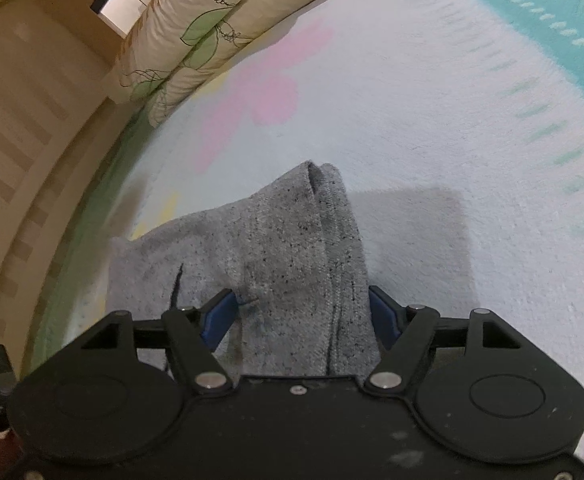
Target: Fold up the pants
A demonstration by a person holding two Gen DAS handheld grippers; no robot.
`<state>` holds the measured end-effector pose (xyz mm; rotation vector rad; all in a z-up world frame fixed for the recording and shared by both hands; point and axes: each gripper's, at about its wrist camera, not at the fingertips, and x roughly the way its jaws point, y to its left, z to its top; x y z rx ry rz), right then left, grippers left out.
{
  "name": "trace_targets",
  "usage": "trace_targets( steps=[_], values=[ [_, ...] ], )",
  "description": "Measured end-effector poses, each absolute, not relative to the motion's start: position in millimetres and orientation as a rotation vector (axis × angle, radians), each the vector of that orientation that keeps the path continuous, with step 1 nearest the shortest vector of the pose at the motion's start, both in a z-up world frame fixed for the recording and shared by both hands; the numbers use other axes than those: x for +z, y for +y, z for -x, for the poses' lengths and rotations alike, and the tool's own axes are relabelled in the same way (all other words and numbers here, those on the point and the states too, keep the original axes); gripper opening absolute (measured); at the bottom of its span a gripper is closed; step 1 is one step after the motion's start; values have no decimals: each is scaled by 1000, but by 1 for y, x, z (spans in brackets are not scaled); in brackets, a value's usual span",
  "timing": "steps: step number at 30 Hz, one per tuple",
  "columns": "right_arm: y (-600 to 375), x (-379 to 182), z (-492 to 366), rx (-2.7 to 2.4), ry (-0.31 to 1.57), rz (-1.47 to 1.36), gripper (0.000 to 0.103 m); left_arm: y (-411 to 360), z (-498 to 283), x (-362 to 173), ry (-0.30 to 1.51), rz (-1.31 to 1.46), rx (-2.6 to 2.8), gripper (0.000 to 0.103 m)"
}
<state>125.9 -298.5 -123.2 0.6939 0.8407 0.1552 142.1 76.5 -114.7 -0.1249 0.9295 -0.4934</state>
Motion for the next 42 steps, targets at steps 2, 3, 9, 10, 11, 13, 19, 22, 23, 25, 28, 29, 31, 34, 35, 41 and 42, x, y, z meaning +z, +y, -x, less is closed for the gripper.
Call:
trace_targets(
  steps=[2, 3, 9, 10, 11, 13, 19, 22, 23, 25, 28, 29, 31, 34, 35, 41, 42],
  values=[
    [-297, -126, -128, 217, 861, -708, 69, 81, -145, -114, 943, 176, -526, 102],
    [-295, -125, -127, 216, 870, -671, 53, 82, -146, -114, 949, 195, -539, 102],
    [-279, -113, -118, 244, 850, -528, 31, 81, -137, -110, 919, 144, -519, 35],
    [-275, -111, -115, 244, 844, -496, 30, 83, -136, -109, 921, 169, -531, 31],
    [-271, -108, -112, 242, 835, -457, 30, 85, -136, -108, 918, 182, -533, 27],
    [-258, -99, -105, 240, 814, -363, 29, 81, -132, -104, 892, 146, -528, 24],
    [-233, -68, -85, 238, 739, -219, 27, 62, -114, -81, 765, -6, -518, 21],
    [-231, -53, -82, 254, 701, -184, 26, 66, -116, -65, 705, 11, -493, 21],
    [-232, -48, -82, 257, 684, -172, 26, 67, -122, -59, 693, 20, -492, 21],
    [-233, -37, -94, 259, 651, -159, 26, 67, -137, -50, 673, 20, -492, 21],
    [-234, -24, -126, 250, 629, -156, 26, 62, -164, -38, 644, 10, -487, 21],
    [-235, -23, -137, 248, 624, -150, 26, 59, -174, -34, 637, 4, -486, 21],
    [-238, -24, -159, 239, 618, -134, 26, 56, -186, -35, 627, -8, -485, 21],
    [-243, -35, -193, 227, 640, -143, 26, 51, -213, -45, 654, -3, -479, 21],
    [-243, -37, -201, 222, 649, -143, 26, 49, -222, -50, 674, 8, -478, 21],
    [-252, -80, -252, 166, 760, -131, 30, 50, -249, -100, 831, 47, -442, 36],
    [-257, -90, -254, 159, 775, -151, 34, 56, -249, -104, 823, 79, -444, 40]
  ],
)
